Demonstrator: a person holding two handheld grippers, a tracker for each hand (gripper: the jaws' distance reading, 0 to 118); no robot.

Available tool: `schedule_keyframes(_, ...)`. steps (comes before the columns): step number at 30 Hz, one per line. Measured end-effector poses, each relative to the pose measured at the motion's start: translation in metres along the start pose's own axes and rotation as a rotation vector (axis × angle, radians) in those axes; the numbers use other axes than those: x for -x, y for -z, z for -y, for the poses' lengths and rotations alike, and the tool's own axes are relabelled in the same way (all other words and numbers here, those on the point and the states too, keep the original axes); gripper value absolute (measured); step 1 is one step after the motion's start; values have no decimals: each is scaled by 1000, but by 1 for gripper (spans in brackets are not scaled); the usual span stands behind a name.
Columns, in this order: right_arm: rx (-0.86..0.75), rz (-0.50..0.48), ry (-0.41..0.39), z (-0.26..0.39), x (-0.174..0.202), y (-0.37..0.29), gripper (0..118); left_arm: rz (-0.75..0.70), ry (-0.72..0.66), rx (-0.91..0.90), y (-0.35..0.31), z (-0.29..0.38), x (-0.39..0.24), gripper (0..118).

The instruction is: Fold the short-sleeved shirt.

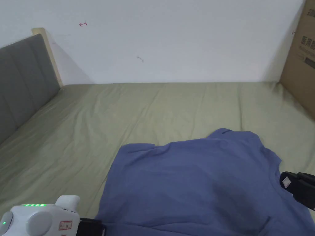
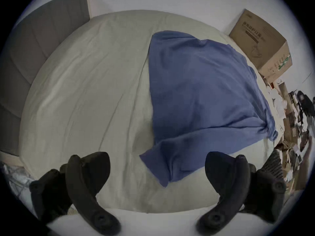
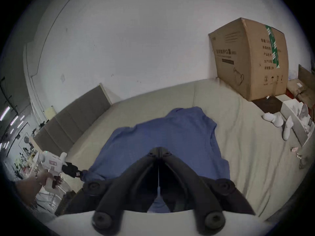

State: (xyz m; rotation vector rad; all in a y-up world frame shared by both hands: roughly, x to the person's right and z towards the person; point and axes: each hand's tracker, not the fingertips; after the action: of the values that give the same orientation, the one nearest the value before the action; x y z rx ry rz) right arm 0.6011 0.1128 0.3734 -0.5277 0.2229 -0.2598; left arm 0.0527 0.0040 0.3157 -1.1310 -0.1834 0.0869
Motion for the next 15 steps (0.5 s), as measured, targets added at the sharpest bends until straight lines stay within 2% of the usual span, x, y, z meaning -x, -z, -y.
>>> schedule_keyframes(1, 14, 10, -18, 1, 1, 0, 0, 58, -8, -3, 1, 0, 0, 58)
schedule_keyframes(2, 24, 20, -35, 3, 2, -1, 0, 84, -21, -6, 1, 0, 1, 43)
schedule_keyframes(3, 30, 29, -48, 5, 2, -2, 0, 88, -23, -5, 2, 0, -2, 43)
schedule_keyframes(4, 32, 36, -62, 6, 0, -5, 0, 89, -18, -8, 3, 3, -5, 4)
schedule_keyframes(8, 55, 42, -70, 12, -13, -18, 0, 76, 44, -32, -7, 17, -21, 4)
schedule_keyframes(11, 110, 148, -28, 20, -32, -24, 0, 67, 50, -176, -33, 26, -27, 4)
schedule_keyframes(12, 149, 208, -2, 24, -45, -22, 14, 78, 38, -214, -42, 28, -29, 4)
schedule_keyframes(13, 212, 286, 17, 26, -54, -17, 59, 83, 27, -248, -50, 31, -31, 4)
schedule_keyframes(14, 302, 360, 32, 31, -66, -9, 94, 91, 20, -276, -58, 33, -33, 4)
schedule_keyframes(15, 395, 384, 40, 38, -77, -2, 110, 98, 18, -288, -66, 34, -41, 4)
